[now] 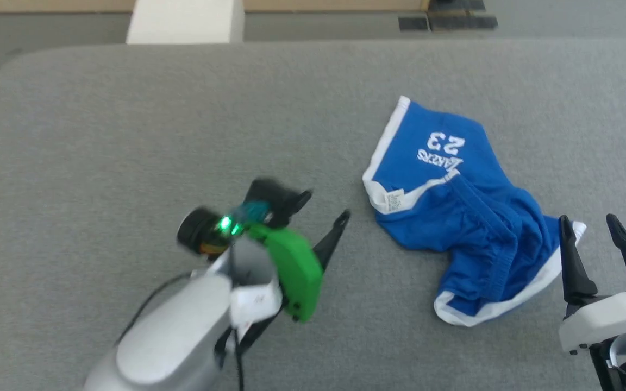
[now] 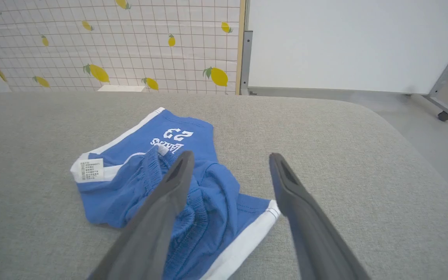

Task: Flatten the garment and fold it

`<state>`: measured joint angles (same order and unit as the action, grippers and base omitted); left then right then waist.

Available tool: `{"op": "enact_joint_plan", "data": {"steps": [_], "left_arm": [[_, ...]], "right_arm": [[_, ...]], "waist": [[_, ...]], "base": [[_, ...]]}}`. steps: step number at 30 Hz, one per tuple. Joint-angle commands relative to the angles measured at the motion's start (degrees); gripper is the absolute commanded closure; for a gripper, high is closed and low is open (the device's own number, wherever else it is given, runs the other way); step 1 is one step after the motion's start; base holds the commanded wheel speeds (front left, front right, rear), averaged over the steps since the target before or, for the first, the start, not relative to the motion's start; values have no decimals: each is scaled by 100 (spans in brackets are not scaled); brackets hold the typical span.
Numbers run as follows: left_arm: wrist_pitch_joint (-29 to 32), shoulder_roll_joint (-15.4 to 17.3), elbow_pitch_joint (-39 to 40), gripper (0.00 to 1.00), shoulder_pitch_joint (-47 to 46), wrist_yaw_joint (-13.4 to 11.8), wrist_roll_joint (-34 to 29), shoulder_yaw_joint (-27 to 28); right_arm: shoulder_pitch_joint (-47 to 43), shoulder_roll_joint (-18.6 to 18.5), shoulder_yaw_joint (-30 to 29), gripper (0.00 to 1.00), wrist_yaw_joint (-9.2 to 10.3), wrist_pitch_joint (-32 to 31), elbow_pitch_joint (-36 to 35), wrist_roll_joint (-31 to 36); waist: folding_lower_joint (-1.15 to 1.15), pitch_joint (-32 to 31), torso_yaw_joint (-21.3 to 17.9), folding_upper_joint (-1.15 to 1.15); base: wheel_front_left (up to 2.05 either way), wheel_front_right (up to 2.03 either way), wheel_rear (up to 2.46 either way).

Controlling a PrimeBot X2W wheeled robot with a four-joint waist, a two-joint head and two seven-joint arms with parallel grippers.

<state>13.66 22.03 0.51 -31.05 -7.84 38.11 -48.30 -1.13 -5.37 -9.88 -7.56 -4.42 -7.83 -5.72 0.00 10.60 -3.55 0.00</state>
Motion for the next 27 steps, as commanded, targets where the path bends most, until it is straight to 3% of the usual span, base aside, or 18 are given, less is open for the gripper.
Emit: {"op": "enact_joint_plan", "data": {"steps": [1,6,14,25,26,27], "left_arm": [[192,-84,-77,0,-297,109,36,-50],[1108,-281,-595,0,-1230,600,161,-287],[1945,-451,-1274,0,-2101,1108,350,-473],[2359,-333,-1757,0,-2318,1324,460,-696],[2385,-314,-1767,9,-2278,1347,521,-712],[2366,-302,-1760,51,-2247,1357,564,-701]], "right_arm": [[33,45,8,0,8,65,-15,60],[209,154,104,0,8,180,30,129],[388,237,104,0,8,389,258,164],[521,248,219,0,8,723,715,-73],[528,248,223,0,8,748,744,-82],[532,248,220,0,8,766,767,-86]], "waist": [[0,432,-336,0],[0,835,-650,0],[0,1297,-1091,0],[0,1558,-1396,0],[0,1565,-1400,0],[0,1565,-1394,0]], "base": [[0,0,0],[0,0,0],[0,0,0],[0,0,0],[0,0,0],[0,0,0]]}}
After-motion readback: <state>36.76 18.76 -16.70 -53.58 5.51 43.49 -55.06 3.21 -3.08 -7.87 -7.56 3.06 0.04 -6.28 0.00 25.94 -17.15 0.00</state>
